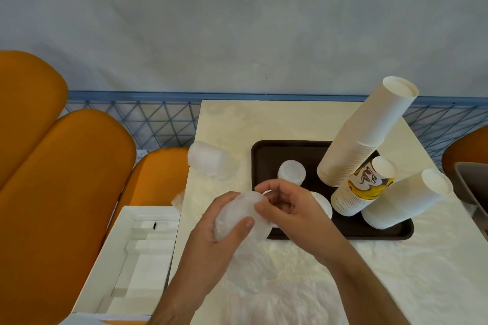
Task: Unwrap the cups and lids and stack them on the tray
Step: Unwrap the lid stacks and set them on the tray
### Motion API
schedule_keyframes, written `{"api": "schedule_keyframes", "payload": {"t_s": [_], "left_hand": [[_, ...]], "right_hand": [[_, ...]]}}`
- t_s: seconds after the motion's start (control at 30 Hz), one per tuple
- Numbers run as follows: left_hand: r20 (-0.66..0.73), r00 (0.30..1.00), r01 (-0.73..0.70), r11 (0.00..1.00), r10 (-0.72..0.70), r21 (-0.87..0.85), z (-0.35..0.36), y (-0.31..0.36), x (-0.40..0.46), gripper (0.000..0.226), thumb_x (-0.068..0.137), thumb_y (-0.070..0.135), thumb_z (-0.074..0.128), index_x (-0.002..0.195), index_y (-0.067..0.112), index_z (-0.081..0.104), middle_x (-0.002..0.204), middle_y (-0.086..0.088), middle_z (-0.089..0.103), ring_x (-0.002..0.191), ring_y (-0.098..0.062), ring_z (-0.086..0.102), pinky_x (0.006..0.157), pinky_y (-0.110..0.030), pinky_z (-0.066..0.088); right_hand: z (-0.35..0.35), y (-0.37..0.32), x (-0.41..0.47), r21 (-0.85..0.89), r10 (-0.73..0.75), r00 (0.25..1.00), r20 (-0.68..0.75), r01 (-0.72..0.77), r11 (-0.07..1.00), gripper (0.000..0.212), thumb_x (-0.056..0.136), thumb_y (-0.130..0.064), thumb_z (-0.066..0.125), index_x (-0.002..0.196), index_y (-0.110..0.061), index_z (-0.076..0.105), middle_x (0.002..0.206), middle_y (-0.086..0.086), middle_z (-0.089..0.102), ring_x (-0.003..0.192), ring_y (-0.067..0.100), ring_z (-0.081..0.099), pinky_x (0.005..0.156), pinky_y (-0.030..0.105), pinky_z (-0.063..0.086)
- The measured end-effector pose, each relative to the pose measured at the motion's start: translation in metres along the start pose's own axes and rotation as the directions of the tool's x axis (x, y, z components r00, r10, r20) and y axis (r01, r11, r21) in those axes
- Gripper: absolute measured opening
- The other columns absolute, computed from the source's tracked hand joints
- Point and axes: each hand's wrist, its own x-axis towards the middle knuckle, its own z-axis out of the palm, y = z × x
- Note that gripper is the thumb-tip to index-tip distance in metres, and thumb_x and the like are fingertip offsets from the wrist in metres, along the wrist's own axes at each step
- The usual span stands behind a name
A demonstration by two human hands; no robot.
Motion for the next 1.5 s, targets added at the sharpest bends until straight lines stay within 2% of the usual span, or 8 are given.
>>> {"api": "schedule_keyframes", "payload": {"t_s": [0.13,0.33,0.43,0.53,0.6,0.7,0.97,1.5], "left_hand": [[0.011,1.000,-0.002,1.000,0.002,0.009,0.000,0.000,0.000,0.036,0.072,0.055,0.061,0.105,0.054,0.049,0.097,0.041,0.050,0.087,0.033,0.044,0.056,0.004,0.039],[0.012,1.000,-0.003,1.000,0.003,-0.013,-0.006,-0.007,0.003,0.038,0.069,0.057,0.062,0.106,0.056,0.053,0.097,0.048,0.051,0.093,0.024,0.049,0.059,-0.004,0.046],[0.000,1.000,-0.012,1.000,0.012,0.022,-0.009,-0.011,0.003,0.035,0.073,0.056,0.062,0.108,0.056,0.054,0.100,0.051,0.048,0.096,0.027,0.045,0.062,-0.003,0.045],[-0.002,1.000,0.014,0.999,-0.014,0.032,-0.011,-0.015,0.004,0.029,0.081,0.050,0.064,0.108,0.054,0.054,0.099,0.054,0.047,0.095,0.029,0.043,0.060,-0.001,0.044],[-0.005,1.000,0.019,0.999,-0.019,0.030,-0.013,-0.019,0.004,0.035,0.075,0.056,0.062,0.109,0.057,0.054,0.102,0.052,0.048,0.098,0.027,0.044,0.068,-0.007,0.046],[-0.012,0.999,0.034,0.999,-0.034,0.016,-0.015,-0.022,0.003,0.041,0.070,0.059,0.060,0.111,0.057,0.054,0.104,0.049,0.049,0.102,0.020,0.048,0.076,-0.012,0.047],[-0.037,0.999,0.040,0.998,-0.039,0.047,-0.018,-0.027,0.006,0.046,0.069,0.063,0.060,0.114,0.057,0.054,0.105,0.049,0.047,0.110,-0.003,0.052,0.097,-0.033,0.052],[-0.105,0.994,-0.011,0.999,0.007,-0.034,-0.016,-0.027,0.005,0.046,0.070,0.057,0.062,0.114,0.061,0.051,0.110,0.046,0.048,0.115,-0.002,0.050,0.098,-0.032,0.048]], "right_hand": [[-0.003,-0.001,-0.001,0.037,0.033,0.997,0.067,-0.036,0.999,0.018,0.089,-0.025,0.074,0.107,-0.021,0.073,0.097,-0.003,0.076,0.094,0.019,0.073,0.088,0.037,0.061],[-0.010,0.015,0.008,0.429,0.148,0.984,0.098,-0.176,0.886,0.025,0.093,-0.017,0.066,0.112,-0.001,0.067,0.105,0.021,0.072,0.095,0.033,0.070,0.087,0.037,0.060],[-0.028,0.026,0.030,0.536,0.173,0.984,-0.037,-0.127,0.834,0.020,0.097,-0.023,0.061,0.110,-0.008,0.067,0.109,0.011,0.073,0.101,0.032,0.071,0.083,0.038,0.059],[-0.054,0.044,0.063,0.097,0.038,0.944,-0.327,-0.007,0.995,0.021,0.105,-0.027,0.052,0.118,-0.018,0.066,0.103,-0.004,0.072,0.102,0.024,0.070,0.090,0.041,0.059],[-0.069,0.058,0.085,-0.297,-0.113,0.920,-0.375,-0.004,0.955,0.026,0.108,-0.027,0.045,0.127,-0.024,0.063,0.098,-0.010,0.069,0.092,0.015,0.067,0.077,0.027,0.055],[-0.081,0.080,0.114,-0.533,-0.162,0.928,-0.335,-0.045,0.845,0.033,0.108,-0.021,0.042,0.135,-0.021,0.061,0.093,-0.005,0.067,0.076,0.009,0.059,0.063,0.018,0.042],[-0.078,0.126,0.138,-0.767,0.030,0.988,-0.149,-0.135,0.628,0.039,0.104,-0.022,0.053,0.143,-0.022,0.056,0.151,0.004,0.048,0.136,0.022,0.046,0.109,0.033,0.041],[-0.069,0.104,0.119,-0.796,0.031,0.991,-0.132,-0.124,0.592,0.039,0.094,-0.034,0.069,0.131,-0.022,0.063,0.143,0.000,0.053,0.126,0.020,0.052,0.101,0.030,0.045]]}}
